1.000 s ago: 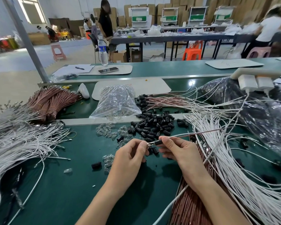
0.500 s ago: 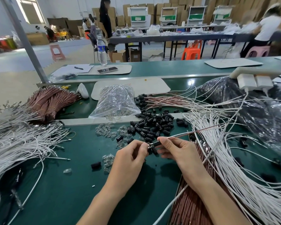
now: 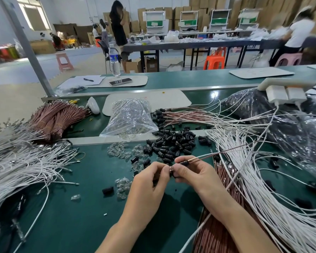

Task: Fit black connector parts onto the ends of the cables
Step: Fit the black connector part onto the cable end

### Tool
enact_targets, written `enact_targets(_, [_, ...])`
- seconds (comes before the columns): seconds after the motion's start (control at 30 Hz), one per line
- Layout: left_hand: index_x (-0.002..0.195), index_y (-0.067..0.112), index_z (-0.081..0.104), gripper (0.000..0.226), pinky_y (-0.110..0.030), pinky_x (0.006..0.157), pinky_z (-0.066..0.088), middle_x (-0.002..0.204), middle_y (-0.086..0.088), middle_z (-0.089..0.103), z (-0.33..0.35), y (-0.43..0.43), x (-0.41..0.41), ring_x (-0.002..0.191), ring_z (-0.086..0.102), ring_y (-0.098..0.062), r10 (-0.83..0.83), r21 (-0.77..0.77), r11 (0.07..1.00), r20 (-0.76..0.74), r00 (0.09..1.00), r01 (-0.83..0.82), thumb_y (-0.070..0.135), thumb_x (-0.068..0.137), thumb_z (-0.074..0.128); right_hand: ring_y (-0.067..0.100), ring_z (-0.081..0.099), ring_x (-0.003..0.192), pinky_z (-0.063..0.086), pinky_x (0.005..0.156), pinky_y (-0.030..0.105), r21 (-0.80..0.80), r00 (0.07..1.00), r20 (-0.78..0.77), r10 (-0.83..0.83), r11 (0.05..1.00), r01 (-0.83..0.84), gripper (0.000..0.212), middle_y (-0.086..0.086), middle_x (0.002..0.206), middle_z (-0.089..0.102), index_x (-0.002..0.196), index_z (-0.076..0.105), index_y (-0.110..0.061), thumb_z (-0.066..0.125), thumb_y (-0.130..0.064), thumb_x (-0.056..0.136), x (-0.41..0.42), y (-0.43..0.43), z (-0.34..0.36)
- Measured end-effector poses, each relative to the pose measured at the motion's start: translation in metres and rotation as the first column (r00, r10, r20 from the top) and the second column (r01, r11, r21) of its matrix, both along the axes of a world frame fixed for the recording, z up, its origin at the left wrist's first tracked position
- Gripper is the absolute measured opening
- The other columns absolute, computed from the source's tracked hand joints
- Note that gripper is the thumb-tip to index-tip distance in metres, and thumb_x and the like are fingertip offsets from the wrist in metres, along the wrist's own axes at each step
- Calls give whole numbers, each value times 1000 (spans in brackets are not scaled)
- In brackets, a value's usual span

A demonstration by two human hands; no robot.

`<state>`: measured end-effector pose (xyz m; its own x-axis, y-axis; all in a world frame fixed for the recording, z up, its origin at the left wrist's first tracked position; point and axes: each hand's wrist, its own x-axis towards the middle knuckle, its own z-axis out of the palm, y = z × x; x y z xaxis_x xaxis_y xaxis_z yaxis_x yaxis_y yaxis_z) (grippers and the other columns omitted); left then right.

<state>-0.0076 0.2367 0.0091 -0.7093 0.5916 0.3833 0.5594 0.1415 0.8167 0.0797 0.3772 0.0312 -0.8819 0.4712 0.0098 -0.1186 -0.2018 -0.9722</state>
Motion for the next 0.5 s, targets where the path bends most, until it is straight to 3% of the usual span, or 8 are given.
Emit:
enact_targets(0.1, [94, 40, 62, 21, -14, 56, 40, 76, 11, 65, 0, -1, -1, 63, 57, -9, 11, 8, 1000, 0, 1000, -11, 52, 101, 47, 16, 73, 82, 58, 72, 22, -79, 1000, -25, -6, 997, 5, 14, 7, 86, 76, 89, 79, -26, 79, -23, 75, 0, 1, 0])
enact_targets(0.33, [95, 37, 63, 19, -15, 60, 39, 78, 15, 66, 3, -3, 2, 66, 57, -6, -2, -52, 999, -19, 1000, 1, 45, 104, 49, 16, 75, 86, 58, 73, 21, -11, 1000, -6, -7, 1000, 7, 15, 6, 88, 77, 88, 77, -26, 81, -22, 74, -1, -3, -2])
enact_targets(0.4, [98, 38, 64, 21, -20, 69, 43, 82, 18, 66, 6, -4, 3, 78, 58, -4, 11, -115, 993, -67, 998, -19, 47, 105, 46, 17, 75, 84, 58, 73, 22, -5, 1000, -2, -10, 1000, 10, 13, 6, 86, 76, 88, 77, -25, 80, -20, 76, -1, -2, -3])
enact_targets(0.5, [110, 35, 63, 24, -24, 91, 39, 99, 27, 63, 13, -16, -1, 100, 52, 4, 92, -184, 973, -255, 963, -142, 47, 105, 43, 20, 75, 84, 60, 75, 24, -90, 1000, -6, -28, 996, 28, 13, 10, 84, 76, 89, 77, -19, 79, -14, 78, -2, 0, -4])
